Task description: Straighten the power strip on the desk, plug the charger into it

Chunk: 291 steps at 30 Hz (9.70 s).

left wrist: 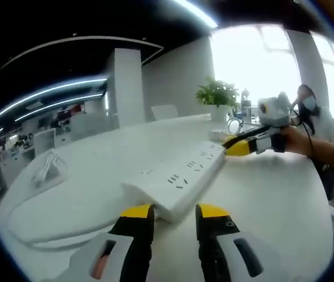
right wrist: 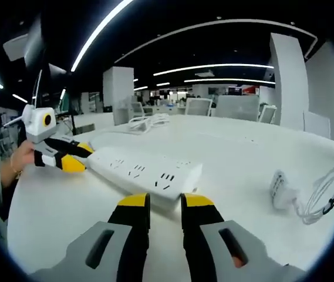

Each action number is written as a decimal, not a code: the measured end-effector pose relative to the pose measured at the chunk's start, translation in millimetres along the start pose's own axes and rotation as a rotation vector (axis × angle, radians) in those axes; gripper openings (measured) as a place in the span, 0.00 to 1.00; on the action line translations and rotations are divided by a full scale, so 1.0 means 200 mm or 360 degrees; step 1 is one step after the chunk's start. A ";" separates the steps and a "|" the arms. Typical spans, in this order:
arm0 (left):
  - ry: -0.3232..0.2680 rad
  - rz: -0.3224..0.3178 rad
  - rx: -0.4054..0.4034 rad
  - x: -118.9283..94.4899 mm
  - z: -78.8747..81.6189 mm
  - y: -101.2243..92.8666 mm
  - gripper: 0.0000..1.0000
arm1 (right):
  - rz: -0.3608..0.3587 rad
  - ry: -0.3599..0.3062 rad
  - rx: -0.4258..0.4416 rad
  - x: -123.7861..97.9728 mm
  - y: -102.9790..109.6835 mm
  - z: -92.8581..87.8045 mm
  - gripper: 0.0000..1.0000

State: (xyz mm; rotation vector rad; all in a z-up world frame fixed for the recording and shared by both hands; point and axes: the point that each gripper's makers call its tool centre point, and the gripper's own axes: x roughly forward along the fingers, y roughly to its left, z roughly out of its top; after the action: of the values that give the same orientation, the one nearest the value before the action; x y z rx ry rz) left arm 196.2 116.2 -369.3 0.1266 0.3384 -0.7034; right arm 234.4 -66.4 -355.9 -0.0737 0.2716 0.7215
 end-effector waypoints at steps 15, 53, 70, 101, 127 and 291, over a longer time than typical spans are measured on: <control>-0.0115 -0.0025 0.0017 -0.04 0.08 -0.02 0.32 | -0.0108 -0.0054 -0.0152 -0.08 -0.05 0.09 0.21; -0.0538 0.0100 -0.0034 -0.03 0.51 0.07 0.31 | -0.0645 -0.0267 0.0007 -0.24 -0.62 0.28 0.27; -0.0499 0.0103 -0.0076 -0.04 0.46 0.08 0.32 | -0.0766 0.0037 -0.0206 -0.14 -0.68 0.12 0.33; -0.0462 0.0072 -0.0086 -0.03 0.42 0.05 0.32 | -0.0805 0.0147 0.0008 -0.15 -0.77 -0.04 0.28; -0.0408 0.0068 -0.0069 -0.01 0.39 0.04 0.33 | -0.0798 0.0132 0.0053 -0.13 -0.78 -0.04 0.26; -0.0173 -0.0220 0.0070 -0.01 0.26 -0.17 0.44 | 0.0324 0.0984 -0.1391 -0.07 0.02 0.15 0.24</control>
State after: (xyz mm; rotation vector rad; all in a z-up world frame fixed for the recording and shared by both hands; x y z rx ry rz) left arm 185.2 79.5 -320.7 0.1069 0.2293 -0.8513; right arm 228.5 -66.8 -323.7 -1.1259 0.5402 0.9677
